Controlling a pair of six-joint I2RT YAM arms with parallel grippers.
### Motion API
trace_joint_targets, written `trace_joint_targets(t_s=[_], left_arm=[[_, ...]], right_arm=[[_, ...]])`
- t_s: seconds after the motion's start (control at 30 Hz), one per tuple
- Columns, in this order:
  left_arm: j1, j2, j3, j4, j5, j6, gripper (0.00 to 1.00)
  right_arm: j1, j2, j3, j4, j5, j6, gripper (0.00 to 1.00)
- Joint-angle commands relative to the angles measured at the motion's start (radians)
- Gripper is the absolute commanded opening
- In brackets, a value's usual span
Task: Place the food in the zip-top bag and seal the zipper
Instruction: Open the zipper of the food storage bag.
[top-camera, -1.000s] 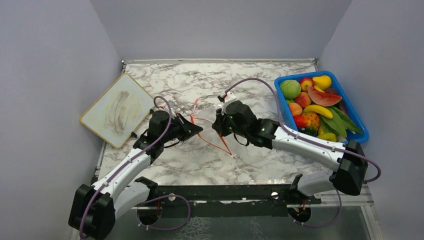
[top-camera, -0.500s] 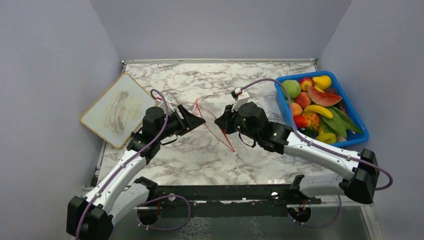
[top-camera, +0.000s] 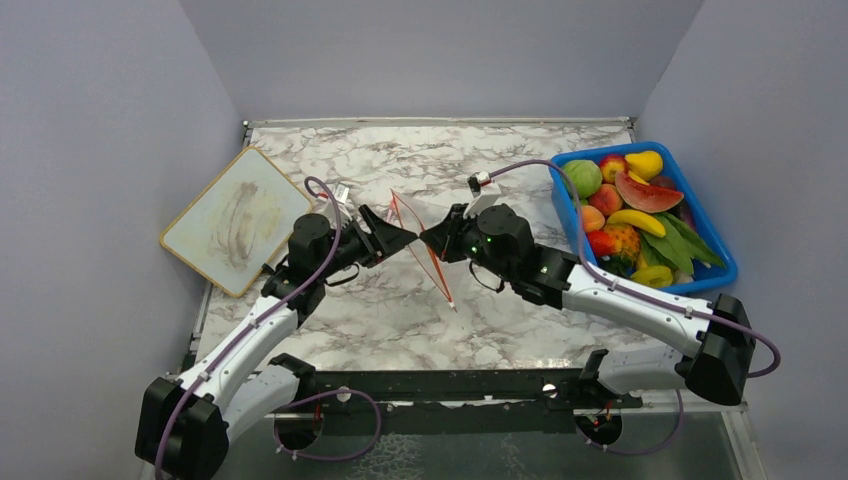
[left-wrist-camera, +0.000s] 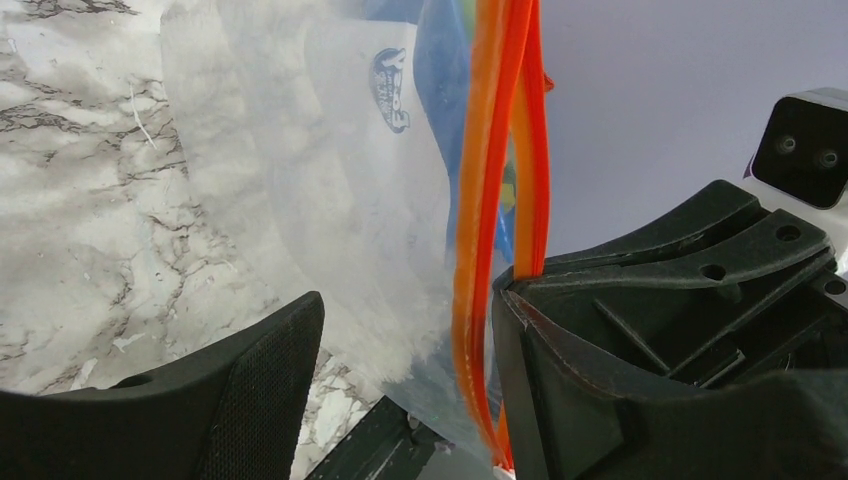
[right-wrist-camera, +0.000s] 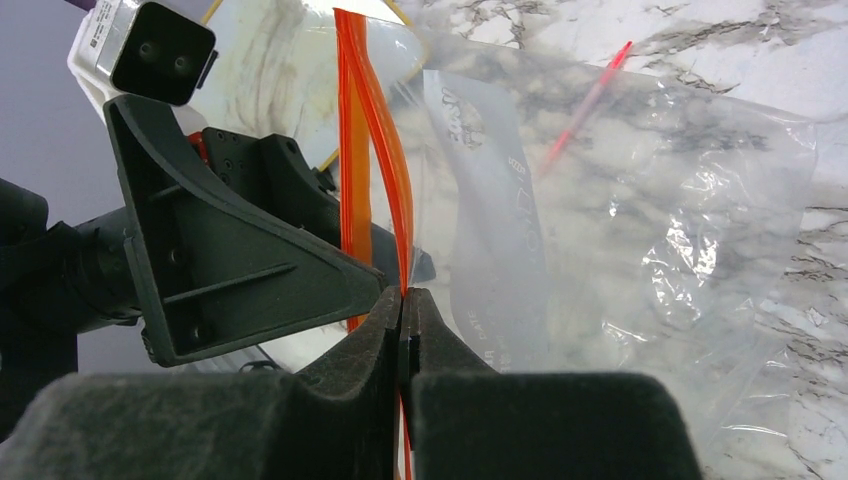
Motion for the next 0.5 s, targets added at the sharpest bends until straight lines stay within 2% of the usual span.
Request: trace_joint_targets(t_s=[0.0, 0.07, 0.13, 0.4, 0.47], left_arm=[[-0.009, 0.026, -0.02, 0.053, -0.003, 0.014, 0.64], [-0.009, 0.042, -0.022, 0.054, -0.008, 0.016, 0.6], [-0.011, 0.047, -0.025, 0.051, -0.012, 0.017, 0.5], [-0.011, -0.055, -0.028, -0.045, -0.132, 0.077, 0.01], [-0.011, -0.094, -0.006, -0.105, -0.178, 0.118, 0.0]], right_arm=[[0.002, 0.022, -0.004, 0.057, 0.027, 0.042, 0.01], [0.002, 0.025, -0.008, 0.063, 0.026, 0.046, 0.01], [0.002, 0.025, -0.01, 0.062, 0.032, 0.046, 0.01], [0.002, 0.022, 0.034, -0.058, 0.14, -0.018, 0.01], [0.001, 0.002, 0.033, -0.081, 0.173, -0.041, 0.01]])
